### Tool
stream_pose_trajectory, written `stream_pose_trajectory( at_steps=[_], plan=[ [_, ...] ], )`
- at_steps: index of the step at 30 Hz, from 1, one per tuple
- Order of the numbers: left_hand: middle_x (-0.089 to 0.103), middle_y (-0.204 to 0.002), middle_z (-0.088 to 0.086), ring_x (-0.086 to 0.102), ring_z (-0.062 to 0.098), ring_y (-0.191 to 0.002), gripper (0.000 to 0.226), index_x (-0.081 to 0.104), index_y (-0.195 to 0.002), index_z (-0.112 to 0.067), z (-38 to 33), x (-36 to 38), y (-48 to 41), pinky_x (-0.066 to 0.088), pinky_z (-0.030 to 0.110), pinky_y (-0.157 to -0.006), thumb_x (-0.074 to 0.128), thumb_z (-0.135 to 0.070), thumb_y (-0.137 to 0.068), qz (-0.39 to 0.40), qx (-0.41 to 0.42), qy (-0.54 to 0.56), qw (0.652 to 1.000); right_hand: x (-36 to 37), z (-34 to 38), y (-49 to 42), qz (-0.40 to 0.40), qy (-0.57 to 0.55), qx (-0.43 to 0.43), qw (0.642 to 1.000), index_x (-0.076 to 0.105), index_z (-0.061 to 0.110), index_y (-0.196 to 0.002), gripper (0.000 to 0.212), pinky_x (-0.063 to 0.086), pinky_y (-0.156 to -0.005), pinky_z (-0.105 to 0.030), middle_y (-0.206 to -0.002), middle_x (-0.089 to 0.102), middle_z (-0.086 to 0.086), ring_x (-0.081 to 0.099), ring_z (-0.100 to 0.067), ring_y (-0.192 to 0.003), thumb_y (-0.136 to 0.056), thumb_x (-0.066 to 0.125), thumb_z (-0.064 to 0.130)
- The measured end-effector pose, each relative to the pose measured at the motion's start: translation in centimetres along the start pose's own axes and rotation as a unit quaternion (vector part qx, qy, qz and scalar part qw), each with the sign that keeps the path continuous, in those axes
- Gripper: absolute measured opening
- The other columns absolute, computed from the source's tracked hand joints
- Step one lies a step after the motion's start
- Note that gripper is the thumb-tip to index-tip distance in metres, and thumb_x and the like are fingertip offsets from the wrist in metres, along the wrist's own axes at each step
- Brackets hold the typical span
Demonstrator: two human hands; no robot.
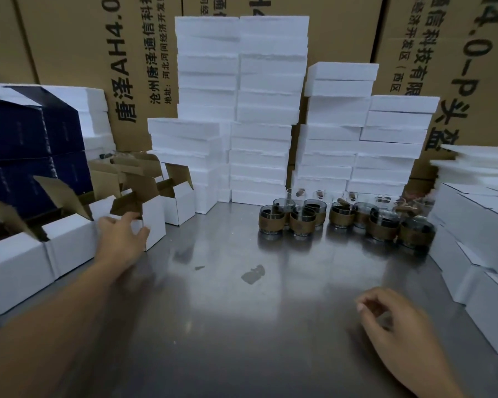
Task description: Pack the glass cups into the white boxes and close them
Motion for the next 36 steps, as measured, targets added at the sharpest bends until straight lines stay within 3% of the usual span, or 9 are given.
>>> stream_pose_trajectory(
  at_steps=[7,10,14,17,21,24,30,33,36],
  plan=[
    [0.04,-0.121,0.013,0.047,0.032,-0.106,0.033,0.059,-0.12,-0.017,-3.2,-0.6,2.3,0.044,0.036,-0.081,0.059,-0.032,-0.091,-0.059,0.105,-0.048,0.992,0.1,-0.4,0.0,0.003,0.013,0.007,1.0,0.061,0.02,-0.068,0.027,0.038,-0.064,-0.01,-0.068,0.058,0.007,0.055,-0.009,-0.074,-0.076,0.069,-0.004],
    [0.042,-0.115,0.012,0.044,0.032,-0.105,0.025,0.065,-0.108,-0.019,-6.6,-1.1,5.0,0.035,0.033,-0.083,0.063,-0.032,-0.087,-0.105,0.174,-0.062,0.977,0.1,-0.3,0.0,0.002,0.016,0.01,1.0,0.061,0.018,-0.068,0.025,0.038,-0.064,-0.012,-0.067,0.058,0.006,0.057,-0.012,-0.066,-0.077,0.069,-0.003],
    [0.042,-0.125,0.017,0.036,0.035,-0.117,0.017,0.067,-0.096,-0.018,-11.9,-1.5,9.9,0.024,0.043,-0.093,0.069,-0.03,-0.084,-0.158,0.272,-0.047,0.948,0.0,-0.1,0.0,-0.003,0.01,0.008,1.0,0.061,0.017,-0.068,0.023,0.037,-0.063,-0.009,-0.068,0.059,0.005,0.056,-0.01,-0.068,-0.078,0.067,-0.003],
    [0.04,-0.134,0.019,0.032,0.037,-0.127,0.016,0.066,-0.093,-0.018,-15.2,-1.3,13.5,0.022,0.046,-0.101,0.07,-0.029,-0.083,-0.148,0.312,0.013,0.938,0.0,-0.1,0.2,0.002,-0.008,0.012,1.0,0.059,0.021,-0.069,0.025,0.038,-0.063,-0.01,-0.071,0.059,0.005,0.056,-0.008,-0.069,-0.081,0.066,0.0],
    [0.047,-0.13,0.02,0.038,0.037,-0.125,0.015,0.067,-0.088,-0.017,-19.0,0.3,19.0,0.028,0.051,-0.101,0.074,-0.026,-0.079,-0.102,0.391,0.046,0.914,0.1,-0.4,0.2,0.013,-0.04,0.03,0.999,0.057,0.027,-0.071,0.028,0.038,-0.062,-0.009,-0.077,0.06,0.006,0.055,-0.005,-0.072,-0.083,0.064,0.003],
    [0.05,-0.128,0.02,0.042,0.038,-0.124,0.015,0.067,-0.083,-0.018,-20.8,2.1,22.7,0.032,0.054,-0.1,0.076,-0.028,-0.077,-0.062,0.429,0.022,0.901,0.1,-0.4,0.4,0.012,-0.071,0.03,0.997,0.057,0.032,-0.086,0.028,0.039,-0.065,-0.01,-0.086,0.059,0.009,0.056,-0.004,-0.08,-0.08,0.067,0.007],
    [0.053,-0.129,0.018,0.043,0.037,-0.128,0.015,0.067,-0.081,-0.02,-22.4,4.2,26.0,0.034,0.052,-0.102,0.076,-0.031,-0.075,-0.035,0.439,0.003,0.898,1.4,-0.8,0.6,0.081,-0.162,0.067,0.981,0.022,0.039,-0.14,0.085,0.04,-0.074,-0.009,-0.131,0.038,0.02,0.04,0.004,-0.116,-0.074,0.075,0.033],
    [0.05,-0.132,0.019,0.04,0.039,-0.13,0.016,0.068,-0.084,-0.019,-22.7,4.9,26.7,0.033,0.052,-0.103,0.075,-0.031,-0.076,-0.017,0.451,0.023,0.892,1.6,-1.3,0.3,0.084,-0.197,0.08,0.974,0.015,0.036,-0.145,0.09,0.037,-0.086,-0.015,-0.143,0.036,0.01,0.039,-0.005,-0.127,-0.077,0.074,0.027],
    [0.045,-0.136,0.02,0.032,0.039,-0.134,0.015,0.067,-0.088,-0.016,-22.8,5.5,27.1,0.033,0.05,-0.106,0.069,-0.029,-0.081,0.009,0.459,0.048,0.887,1.6,-1.4,0.2,0.083,-0.235,0.08,0.965,0.02,0.04,-0.142,0.087,0.045,-0.081,-0.015,-0.14,0.042,0.007,0.045,-0.008,-0.125,-0.078,0.074,0.019]
  ],
)
Point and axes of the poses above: each hand's wrist, its own y-axis away from the middle knuckle, its own x-axis out of the palm, z = x × y, the point moved 7 cm from there along -y, towards the middle knuckle
